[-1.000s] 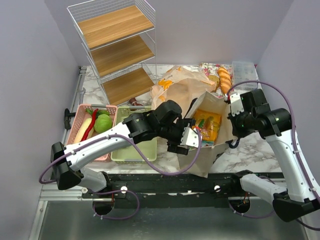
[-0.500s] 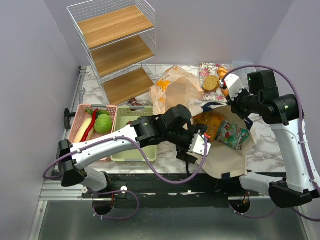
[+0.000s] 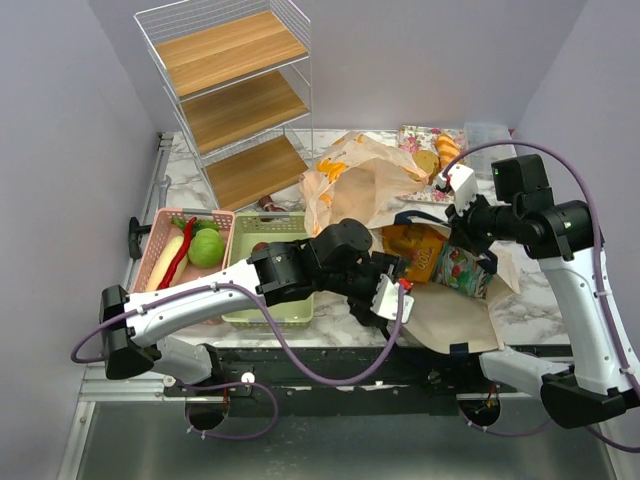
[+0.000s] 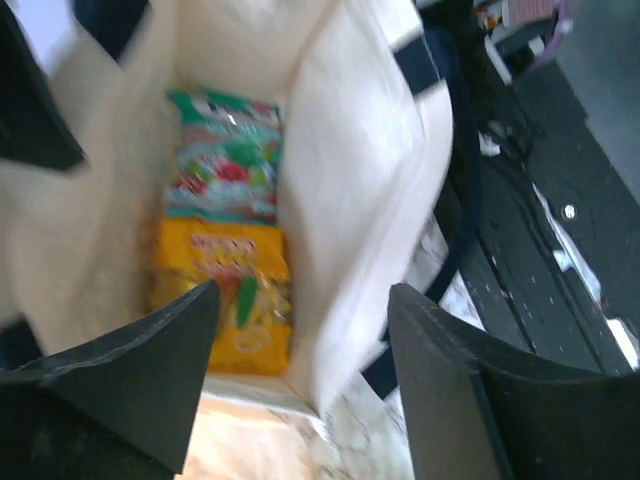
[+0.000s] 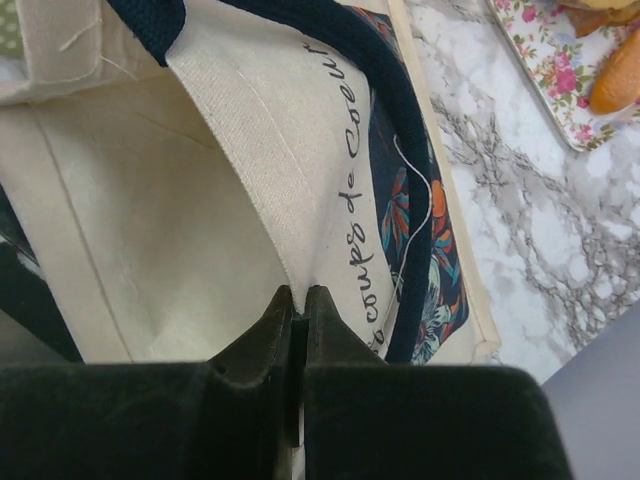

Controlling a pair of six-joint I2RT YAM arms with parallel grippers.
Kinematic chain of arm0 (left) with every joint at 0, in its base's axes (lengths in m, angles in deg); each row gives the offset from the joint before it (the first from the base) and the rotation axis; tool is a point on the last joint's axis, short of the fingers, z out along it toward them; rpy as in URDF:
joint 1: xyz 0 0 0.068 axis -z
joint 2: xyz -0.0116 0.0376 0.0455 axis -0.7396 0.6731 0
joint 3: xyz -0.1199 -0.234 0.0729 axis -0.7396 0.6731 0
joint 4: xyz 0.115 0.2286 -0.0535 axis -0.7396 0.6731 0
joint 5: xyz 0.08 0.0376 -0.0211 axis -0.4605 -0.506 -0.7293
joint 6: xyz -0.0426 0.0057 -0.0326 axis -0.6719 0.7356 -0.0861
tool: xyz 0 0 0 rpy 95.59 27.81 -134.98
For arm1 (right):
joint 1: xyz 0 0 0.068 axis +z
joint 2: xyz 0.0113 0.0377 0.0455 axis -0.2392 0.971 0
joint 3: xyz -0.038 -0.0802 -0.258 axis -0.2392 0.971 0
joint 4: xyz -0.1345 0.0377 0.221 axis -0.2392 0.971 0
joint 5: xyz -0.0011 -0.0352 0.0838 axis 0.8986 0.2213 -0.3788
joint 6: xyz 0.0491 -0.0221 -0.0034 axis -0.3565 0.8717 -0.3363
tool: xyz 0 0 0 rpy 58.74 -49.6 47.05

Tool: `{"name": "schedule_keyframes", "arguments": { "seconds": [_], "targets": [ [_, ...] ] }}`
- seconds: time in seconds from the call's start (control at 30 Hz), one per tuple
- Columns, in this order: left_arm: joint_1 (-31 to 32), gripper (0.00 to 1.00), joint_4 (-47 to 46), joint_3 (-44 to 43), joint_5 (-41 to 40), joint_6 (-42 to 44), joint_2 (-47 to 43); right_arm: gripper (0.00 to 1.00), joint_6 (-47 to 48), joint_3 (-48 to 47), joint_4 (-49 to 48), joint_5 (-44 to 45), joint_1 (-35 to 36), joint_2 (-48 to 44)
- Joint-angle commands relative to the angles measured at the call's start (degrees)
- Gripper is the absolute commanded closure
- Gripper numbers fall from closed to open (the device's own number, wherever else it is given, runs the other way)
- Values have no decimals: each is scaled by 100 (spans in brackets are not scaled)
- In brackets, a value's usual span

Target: Untie the knot of the grocery bags and take out the mixed food

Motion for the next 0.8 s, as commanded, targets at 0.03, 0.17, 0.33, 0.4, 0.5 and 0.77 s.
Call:
{"name": "schedule_keyframes", "arguments": {
  "seconds": [0.03, 0.17, 0.33, 0.4, 0.5, 0.77],
  "targets": [
    [459, 38, 56, -975, -230, 589, 442, 99, -577, -78, -265, -653, -11, -73],
    [645, 41, -287, -1095, -1244, 1096, 1215, 99, -637, 186, -497, -425, -6, -245],
    [607, 46, -755, -1394, -2276, 1489, 2140, 99, -651, -16, -401, -474, -8, -285],
    [553, 47, -806, -1511, -2333, 1581, 2381, 99, -580, 7, -383, -426, -11, -319],
    [450, 47, -944, -1649, -2683, 1752, 2753, 99, -505, -18, -378, -407, -6, -300],
    [-5, 21, -1642, -1763, -3282, 2449, 3525, 99, -475, -144, -298, -545, -7, -251]
  ]
}}
